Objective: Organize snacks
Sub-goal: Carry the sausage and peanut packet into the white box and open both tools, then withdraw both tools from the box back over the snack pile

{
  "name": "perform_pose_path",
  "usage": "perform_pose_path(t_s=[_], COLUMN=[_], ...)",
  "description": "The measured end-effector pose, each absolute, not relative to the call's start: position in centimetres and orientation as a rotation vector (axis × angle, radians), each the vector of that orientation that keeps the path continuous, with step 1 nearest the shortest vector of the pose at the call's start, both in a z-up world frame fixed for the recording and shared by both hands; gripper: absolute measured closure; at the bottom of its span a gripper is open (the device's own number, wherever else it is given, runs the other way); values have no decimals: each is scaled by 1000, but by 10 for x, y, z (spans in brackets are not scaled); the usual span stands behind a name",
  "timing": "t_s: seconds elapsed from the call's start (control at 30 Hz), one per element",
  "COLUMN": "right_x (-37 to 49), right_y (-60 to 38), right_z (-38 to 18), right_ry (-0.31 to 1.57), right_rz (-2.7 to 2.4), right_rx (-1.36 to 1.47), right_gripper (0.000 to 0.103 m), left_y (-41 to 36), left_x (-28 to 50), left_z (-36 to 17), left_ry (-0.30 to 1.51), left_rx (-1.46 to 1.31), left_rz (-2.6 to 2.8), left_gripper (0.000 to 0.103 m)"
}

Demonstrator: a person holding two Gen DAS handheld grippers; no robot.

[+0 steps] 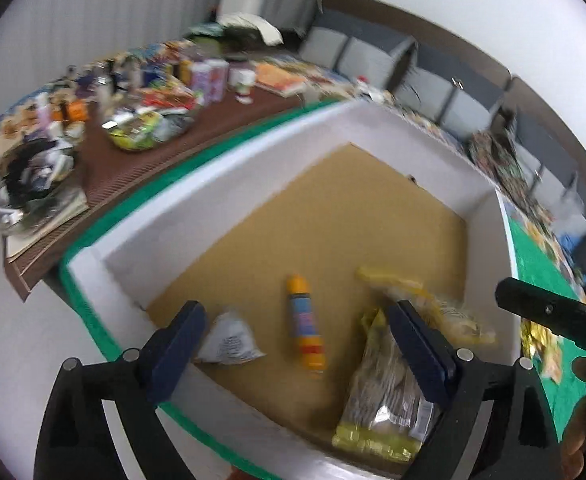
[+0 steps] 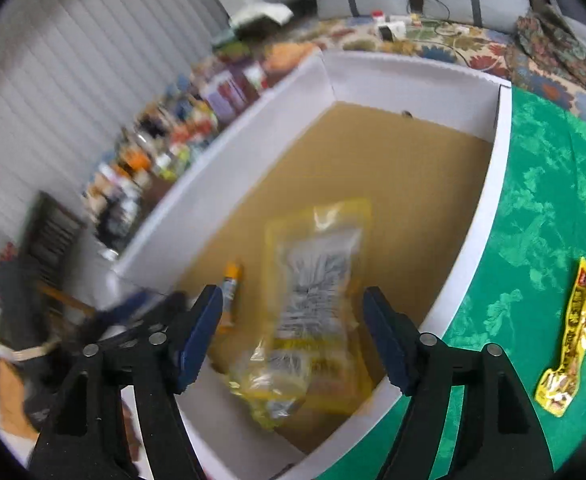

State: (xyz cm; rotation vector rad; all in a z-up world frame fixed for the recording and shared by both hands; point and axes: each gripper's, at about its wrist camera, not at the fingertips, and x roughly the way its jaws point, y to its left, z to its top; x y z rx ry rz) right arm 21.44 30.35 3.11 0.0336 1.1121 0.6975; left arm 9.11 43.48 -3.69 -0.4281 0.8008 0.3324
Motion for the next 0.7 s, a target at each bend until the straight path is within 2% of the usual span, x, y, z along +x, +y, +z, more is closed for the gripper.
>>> perform_pose_path(t_s=[0.1, 0.33, 0.57, 0.7], right_x=[206, 191, 171, 152], right_y=[296, 228, 108, 23], right_z=[34, 46, 14, -20], right_ry=[1061, 865, 801, 838], right_rz=[697, 594, 391, 229], right_rx=[27, 12, -51, -101], right_gripper=[22, 22, 22, 22], left_y=[431, 378, 266, 196], left_x=[86, 90, 105, 114], left_z=[-37, -16, -4, -20], left_ry=[786, 742, 762, 823], left_rx=[-433, -430, -339, -286], left_rz=[327, 232, 21, -93], left_gripper=[9, 9, 7, 4])
